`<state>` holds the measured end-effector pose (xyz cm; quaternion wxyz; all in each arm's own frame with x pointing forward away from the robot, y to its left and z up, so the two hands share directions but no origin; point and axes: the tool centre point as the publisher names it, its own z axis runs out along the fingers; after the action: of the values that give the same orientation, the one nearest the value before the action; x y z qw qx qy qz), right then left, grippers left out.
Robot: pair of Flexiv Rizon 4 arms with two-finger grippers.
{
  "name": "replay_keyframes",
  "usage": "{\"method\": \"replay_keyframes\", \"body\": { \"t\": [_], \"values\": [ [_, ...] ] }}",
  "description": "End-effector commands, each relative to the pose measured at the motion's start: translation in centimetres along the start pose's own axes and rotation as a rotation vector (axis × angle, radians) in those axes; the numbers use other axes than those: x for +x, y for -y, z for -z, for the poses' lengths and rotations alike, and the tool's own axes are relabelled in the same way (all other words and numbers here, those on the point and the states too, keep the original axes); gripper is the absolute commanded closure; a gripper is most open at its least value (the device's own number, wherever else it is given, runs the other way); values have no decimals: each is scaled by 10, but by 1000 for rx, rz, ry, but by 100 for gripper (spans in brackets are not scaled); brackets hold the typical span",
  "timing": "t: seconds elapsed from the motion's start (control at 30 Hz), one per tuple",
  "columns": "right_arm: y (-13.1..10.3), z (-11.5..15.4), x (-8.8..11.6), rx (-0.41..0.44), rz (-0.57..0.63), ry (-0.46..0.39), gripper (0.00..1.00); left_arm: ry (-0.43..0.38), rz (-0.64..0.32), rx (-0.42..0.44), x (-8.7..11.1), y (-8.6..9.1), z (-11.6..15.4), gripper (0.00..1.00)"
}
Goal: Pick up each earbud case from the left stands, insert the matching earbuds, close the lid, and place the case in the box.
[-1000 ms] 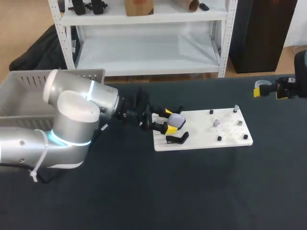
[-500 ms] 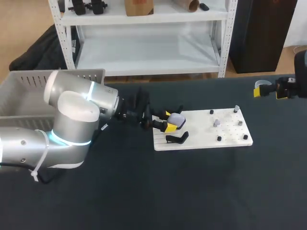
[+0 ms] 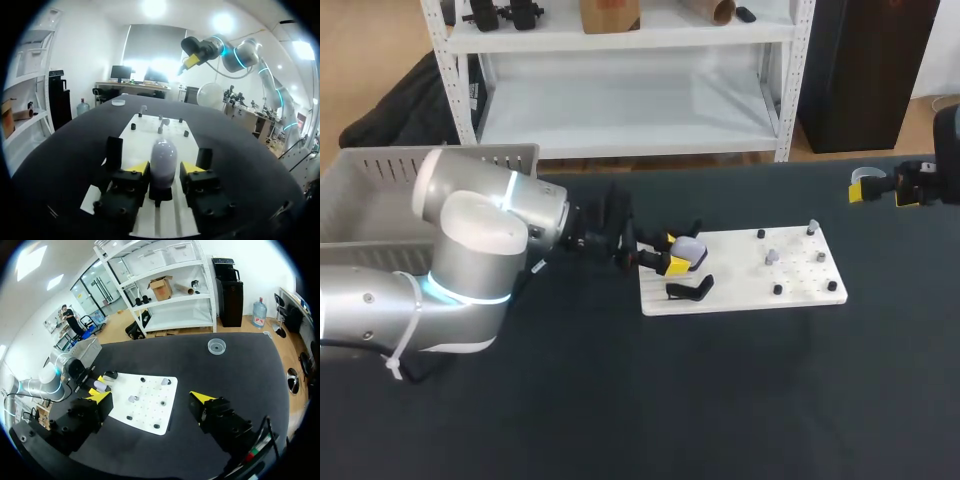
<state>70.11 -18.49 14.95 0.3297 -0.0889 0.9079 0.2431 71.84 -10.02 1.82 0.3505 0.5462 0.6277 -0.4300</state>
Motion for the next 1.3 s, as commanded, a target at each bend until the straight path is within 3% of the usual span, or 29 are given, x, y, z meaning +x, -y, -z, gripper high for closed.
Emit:
{"method": "replay_keyframes", "body": {
  "t": [0.03, 0.2, 0.33, 0.77, 1.07, 1.2, 1.3],
  "values": [
    [-1, 2, 0, 3, -1, 0, 0, -1, 1, 5, 1, -2, -2, 75],
    [-1, 2, 0, 3, -1, 0, 0, -3, 1, 5, 2, -1, -2, 80],
    [-1, 2, 0, 3, -1, 0, 0, -7, 3, -5, 3, -3, -1, 100],
    [-1, 2, 0, 3, -1, 0, 0, 8, -26, -19, -12, 3, 15, 100],
    [0, 9, -3, 33, 15, -21, 0, 6, -48, -33, -43, 12, 29, 100],
    [-34, -10, 0, 26, 89, -127, 0, -14, -41, -45, -56, 5, 27, 100],
    [-58, -22, 1, -4, 118, -121, 0, 3, -31, -55, -68, 2, 23, 100]
  ]
}}
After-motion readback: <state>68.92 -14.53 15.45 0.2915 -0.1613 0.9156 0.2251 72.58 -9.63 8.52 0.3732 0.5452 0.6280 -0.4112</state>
